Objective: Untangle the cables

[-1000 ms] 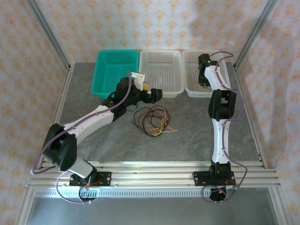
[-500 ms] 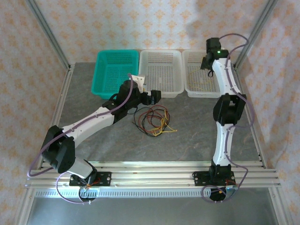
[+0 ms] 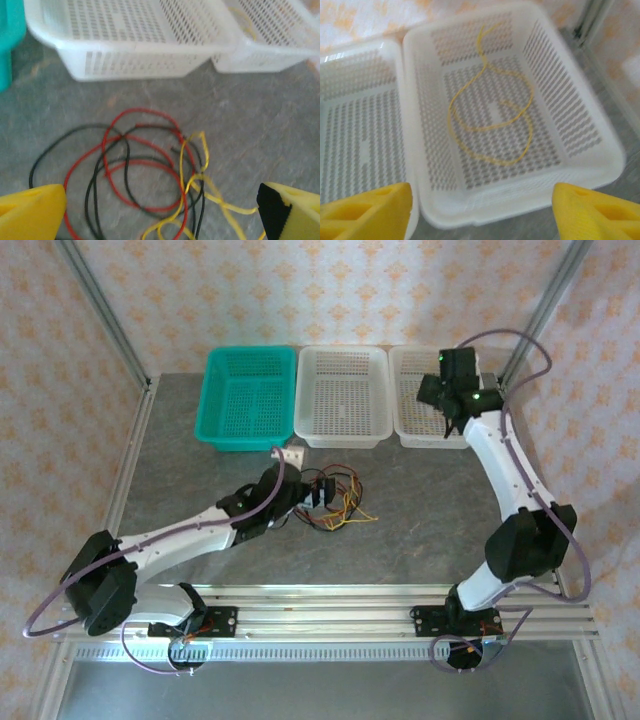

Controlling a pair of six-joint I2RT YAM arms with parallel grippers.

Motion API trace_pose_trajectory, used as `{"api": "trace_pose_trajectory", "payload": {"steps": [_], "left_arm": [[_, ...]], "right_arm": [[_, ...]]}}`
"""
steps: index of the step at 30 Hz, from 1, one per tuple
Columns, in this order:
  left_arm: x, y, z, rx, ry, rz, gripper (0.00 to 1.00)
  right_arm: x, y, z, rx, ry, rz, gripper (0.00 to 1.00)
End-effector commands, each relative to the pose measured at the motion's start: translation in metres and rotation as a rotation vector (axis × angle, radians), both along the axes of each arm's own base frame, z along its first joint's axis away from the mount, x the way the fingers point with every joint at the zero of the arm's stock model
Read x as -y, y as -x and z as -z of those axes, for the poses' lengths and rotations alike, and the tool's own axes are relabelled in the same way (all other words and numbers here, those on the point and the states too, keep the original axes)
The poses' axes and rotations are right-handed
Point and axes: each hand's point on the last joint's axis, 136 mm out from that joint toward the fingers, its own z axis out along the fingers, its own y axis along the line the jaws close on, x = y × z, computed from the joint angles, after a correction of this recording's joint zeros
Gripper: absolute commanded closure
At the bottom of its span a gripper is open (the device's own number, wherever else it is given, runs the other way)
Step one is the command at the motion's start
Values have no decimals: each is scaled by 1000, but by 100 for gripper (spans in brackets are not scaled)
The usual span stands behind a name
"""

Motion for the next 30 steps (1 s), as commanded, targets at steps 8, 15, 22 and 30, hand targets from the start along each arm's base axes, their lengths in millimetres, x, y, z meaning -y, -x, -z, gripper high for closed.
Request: {"api": "trace_pose_trajectory", "payload": {"steps": [8, 15, 22, 30], "left_arm": [[8, 31, 31, -31, 107, 9, 4], [45, 40, 36, -34, 153, 117, 11], [69, 35, 46, -56, 76, 137, 17], [75, 23, 71, -133, -87, 92, 43]], "right_arm": [[-88, 94, 78, -148, -146, -196, 35], [-135, 148, 119, -222, -313, -364, 42], [-114, 161, 141, -247, -300, -245, 42], [-100, 167, 135, -207, -296, -196, 41]]}}
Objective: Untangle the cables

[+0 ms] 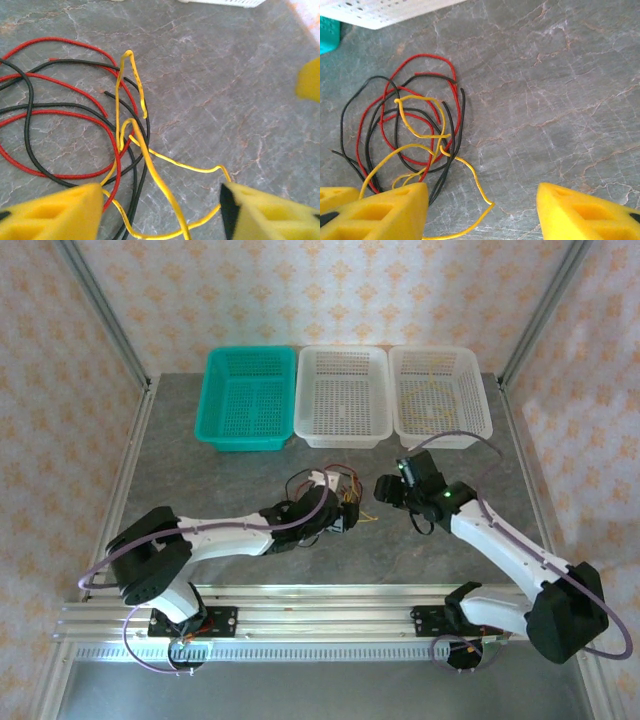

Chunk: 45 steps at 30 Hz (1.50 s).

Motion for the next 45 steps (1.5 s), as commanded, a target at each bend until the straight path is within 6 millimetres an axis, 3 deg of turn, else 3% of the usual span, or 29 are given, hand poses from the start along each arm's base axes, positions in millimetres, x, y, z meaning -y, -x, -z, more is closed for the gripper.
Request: {"api": "trace_pose_trajectory", "payload": {"steps": [1, 4, 10, 18, 21, 27, 33, 37, 40, 45], "left_arm": [[-10, -4, 13, -20, -124, -37, 49], [-11, -10, 8, 11, -182, -38, 65], [-16, -23, -15, 75, -259, -58, 85], [-26, -33, -61, 178, -266, -77, 100], [-34, -37, -78, 211, -252, -86, 100], [-59, -52, -112, 242, -113, -102, 100], [-76, -56, -143, 285, 35, -75, 100], [-81, -56, -159, 315, 88, -46, 100], [-85, -56, -169, 336, 127, -34, 100], [-93, -55, -184, 359, 200, -5, 100]], "right_arm": [[10, -2, -3, 34, 11, 58, 41], [13, -3, -15, 79, 2, 76, 41], [20, -8, -33, 159, -6, 108, 42], [25, -11, -50, 250, -24, 129, 38], [18, -12, -58, 284, -39, 73, 33], [-16, -4, -82, 396, -156, -138, 23], [-17, -9, -90, 521, -177, -150, 0], [-10, -17, -92, 570, -139, -111, 1], [-9, -18, -96, 587, -111, -126, 10], [-35, -10, -96, 617, -127, -312, 11]]}}
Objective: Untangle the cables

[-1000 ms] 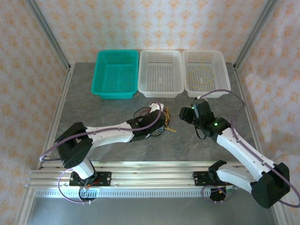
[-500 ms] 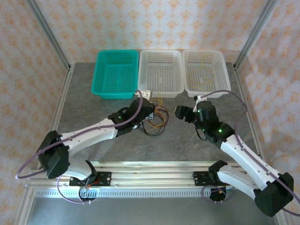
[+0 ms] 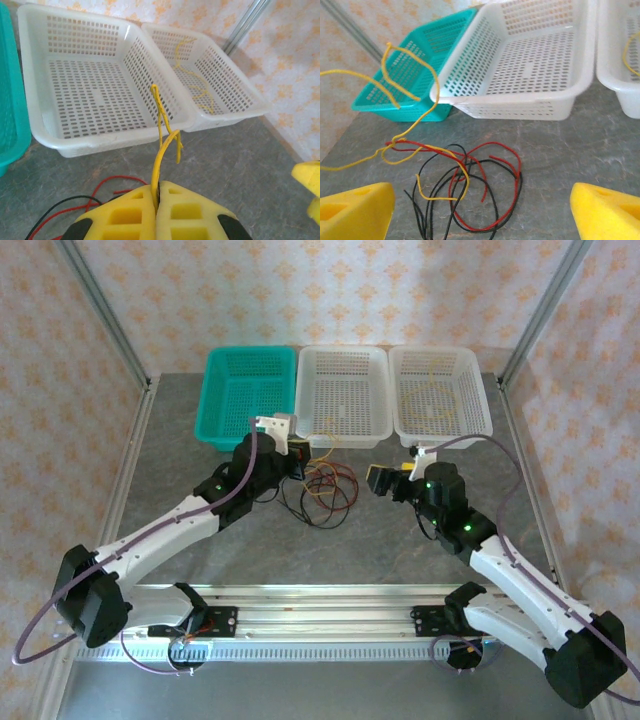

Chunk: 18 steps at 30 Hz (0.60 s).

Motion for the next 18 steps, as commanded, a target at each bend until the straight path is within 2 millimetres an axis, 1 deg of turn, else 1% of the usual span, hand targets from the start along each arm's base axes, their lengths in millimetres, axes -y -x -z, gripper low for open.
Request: {"api": "trace_pose_trajectory", "payload": {"steps": [1, 4, 8, 10, 13, 15, 18], "left_arm": [[2, 6, -28, 75, 87, 83, 100], [4, 11, -33, 98, 111, 156, 100], [5, 15, -35, 119, 141, 215, 100], [5, 18, -38, 133, 169, 245, 100], [6, 21, -39, 146, 203, 277, 100], [7, 23, -39, 150, 216, 301, 100], [10, 26, -43, 165, 236, 338, 100]], "right_arm": [[-18, 0, -11, 80, 18, -116, 12], [-21, -9, -16, 79, -17, -94, 14], [-33, -14, -28, 102, -104, -157, 16], [-32, -20, -29, 106, -143, -160, 16], [-27, -27, -36, 117, -240, -189, 19], [-28, -27, -42, 141, -281, -229, 21], [-32, -25, -48, 176, -285, -309, 22]]}}
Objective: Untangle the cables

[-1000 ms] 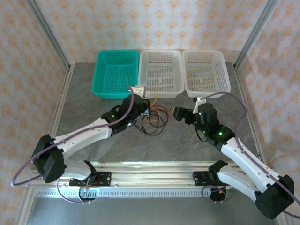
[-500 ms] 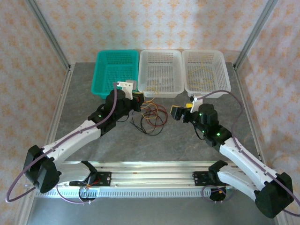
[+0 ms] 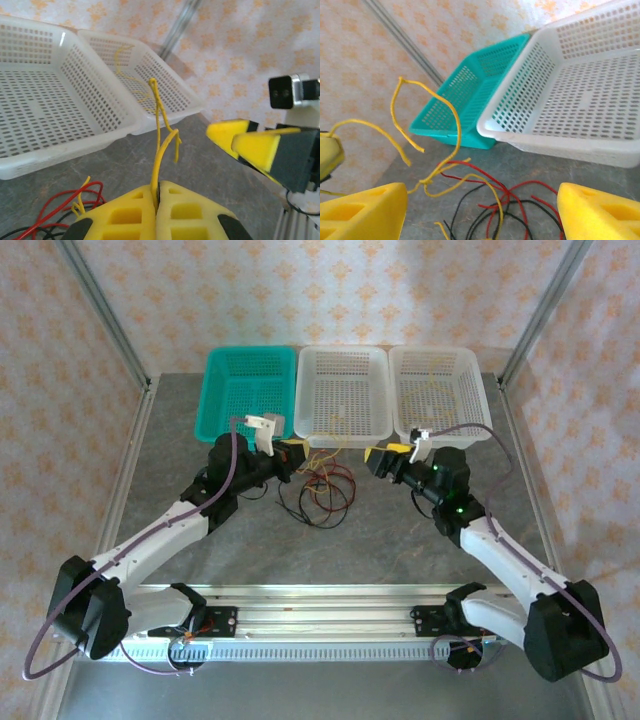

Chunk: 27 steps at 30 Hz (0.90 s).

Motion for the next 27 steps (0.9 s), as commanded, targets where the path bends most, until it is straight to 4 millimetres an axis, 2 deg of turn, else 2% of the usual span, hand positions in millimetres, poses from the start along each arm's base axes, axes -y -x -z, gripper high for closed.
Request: {"api": "trace_pose_trajectory", "payload": {"steps": [1, 8, 14, 20, 25, 27], "left_arm": [[7, 12, -32, 99, 83, 92, 100], [8, 12, -50, 116, 162, 107, 100], [4, 16, -72, 123, 324, 101, 100], [5, 21, -84, 132, 419, 136, 100], [8, 23, -89, 135, 451, 168, 100], [9, 25, -91, 137, 461, 181, 100]], "right_arm": [[-15, 11, -25, 104, -70, -164, 22], [-8, 0, -28, 118, -107, -167, 27], [-7, 3, -43, 130, -277, -142, 32], [-19, 15, -64, 170, -380, -133, 32], [-26, 14, -76, 163, -453, -123, 33], [-32, 9, -73, 148, -462, -135, 33]]}}
